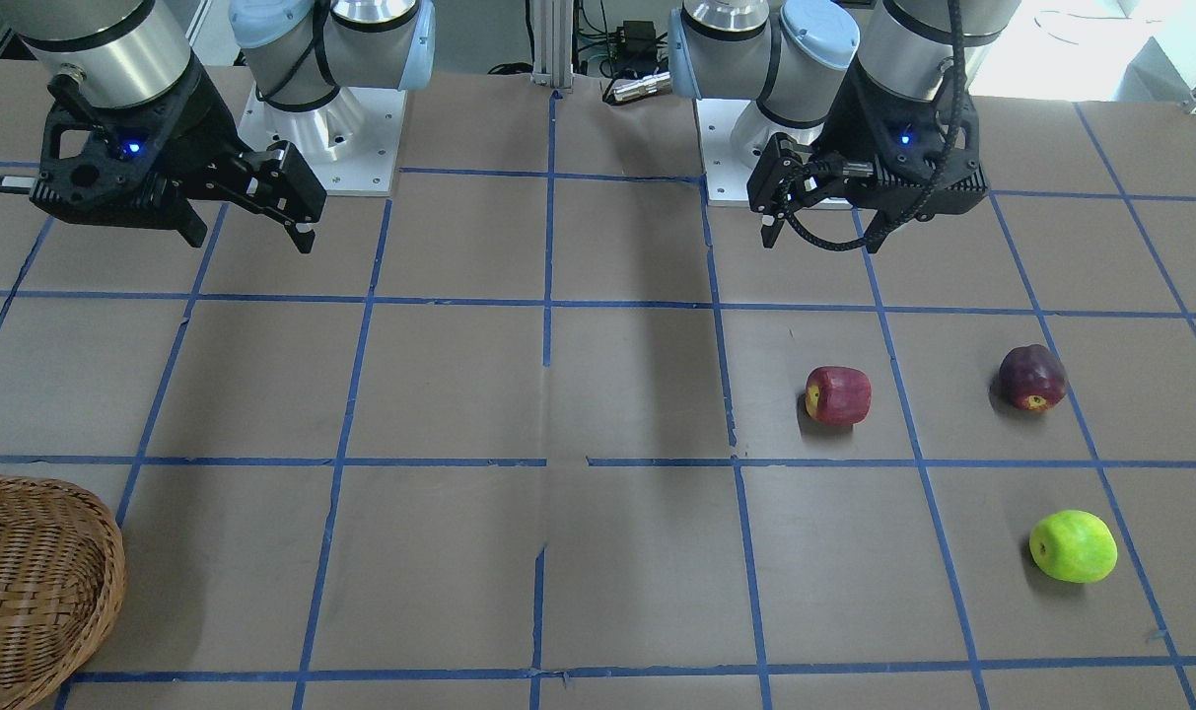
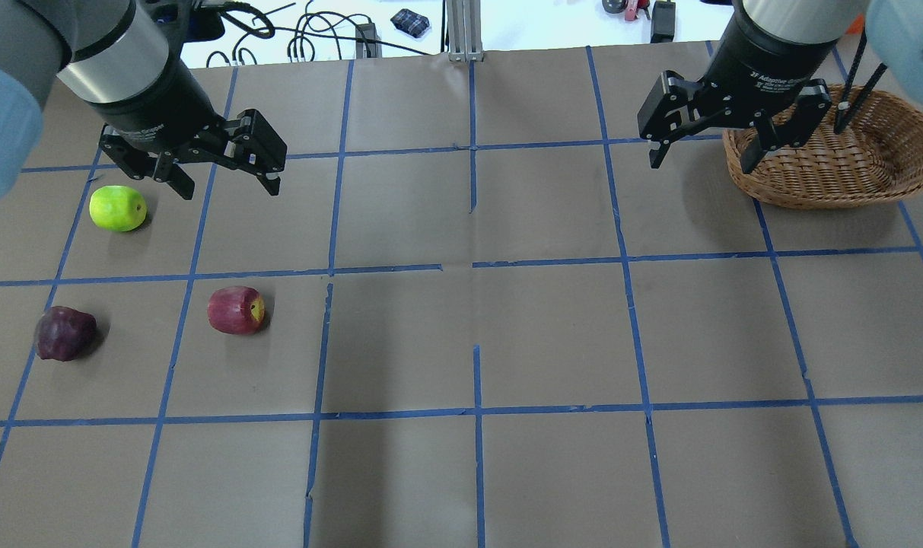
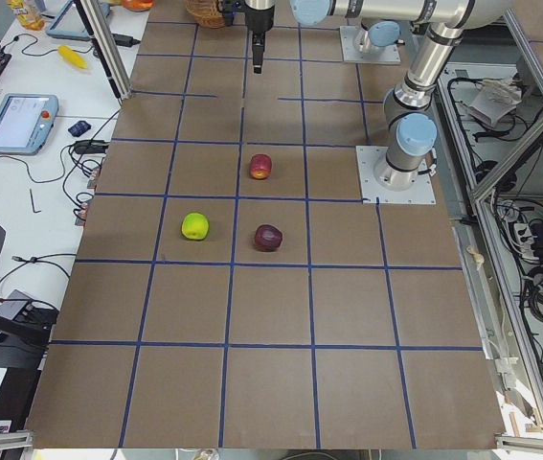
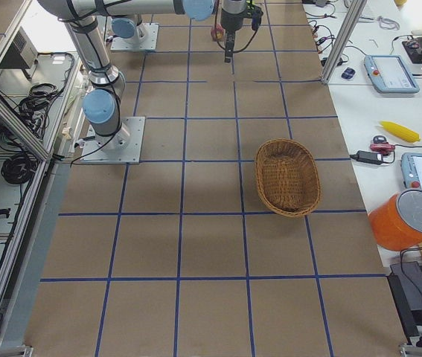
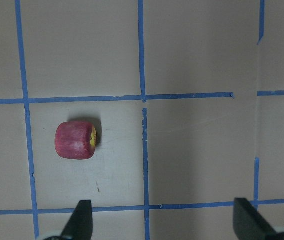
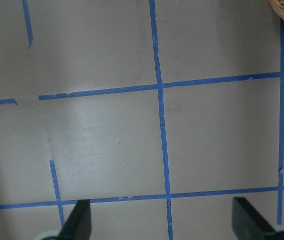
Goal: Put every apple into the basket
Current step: 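Reach the left gripper down over the pinkish-red apple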
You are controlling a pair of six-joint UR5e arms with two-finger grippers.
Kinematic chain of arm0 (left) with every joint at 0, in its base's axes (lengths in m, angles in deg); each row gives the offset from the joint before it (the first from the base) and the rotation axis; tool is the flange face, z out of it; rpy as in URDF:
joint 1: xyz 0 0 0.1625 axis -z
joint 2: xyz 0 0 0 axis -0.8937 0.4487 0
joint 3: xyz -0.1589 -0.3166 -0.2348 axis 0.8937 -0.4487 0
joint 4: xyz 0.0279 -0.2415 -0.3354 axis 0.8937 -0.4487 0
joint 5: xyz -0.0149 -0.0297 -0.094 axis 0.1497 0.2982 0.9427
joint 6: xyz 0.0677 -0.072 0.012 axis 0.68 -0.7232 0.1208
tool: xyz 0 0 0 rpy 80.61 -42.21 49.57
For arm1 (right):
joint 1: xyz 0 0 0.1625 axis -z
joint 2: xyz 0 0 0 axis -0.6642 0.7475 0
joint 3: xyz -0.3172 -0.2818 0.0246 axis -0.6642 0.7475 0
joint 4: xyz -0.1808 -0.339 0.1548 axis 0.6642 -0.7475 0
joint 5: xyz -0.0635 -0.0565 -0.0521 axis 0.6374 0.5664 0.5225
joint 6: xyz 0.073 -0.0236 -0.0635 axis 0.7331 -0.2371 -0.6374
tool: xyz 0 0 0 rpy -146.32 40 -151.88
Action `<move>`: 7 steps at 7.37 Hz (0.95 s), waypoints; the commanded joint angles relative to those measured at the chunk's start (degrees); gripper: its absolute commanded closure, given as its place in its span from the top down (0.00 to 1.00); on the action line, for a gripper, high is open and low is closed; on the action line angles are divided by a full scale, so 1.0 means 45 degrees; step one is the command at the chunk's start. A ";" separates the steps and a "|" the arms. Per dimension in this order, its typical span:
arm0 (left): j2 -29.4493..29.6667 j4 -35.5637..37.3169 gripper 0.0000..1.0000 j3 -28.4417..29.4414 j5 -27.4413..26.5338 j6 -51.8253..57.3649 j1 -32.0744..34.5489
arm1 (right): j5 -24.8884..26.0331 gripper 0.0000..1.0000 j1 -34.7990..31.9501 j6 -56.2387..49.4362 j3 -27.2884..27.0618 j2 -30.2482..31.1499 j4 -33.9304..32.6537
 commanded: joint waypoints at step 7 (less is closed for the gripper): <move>0.0021 -0.0155 1.00 -0.1365 -0.0011 0.3329 -0.2941 | 0.0229 1.00 -0.0009 0.0593 0.0010 -0.0263 -0.0478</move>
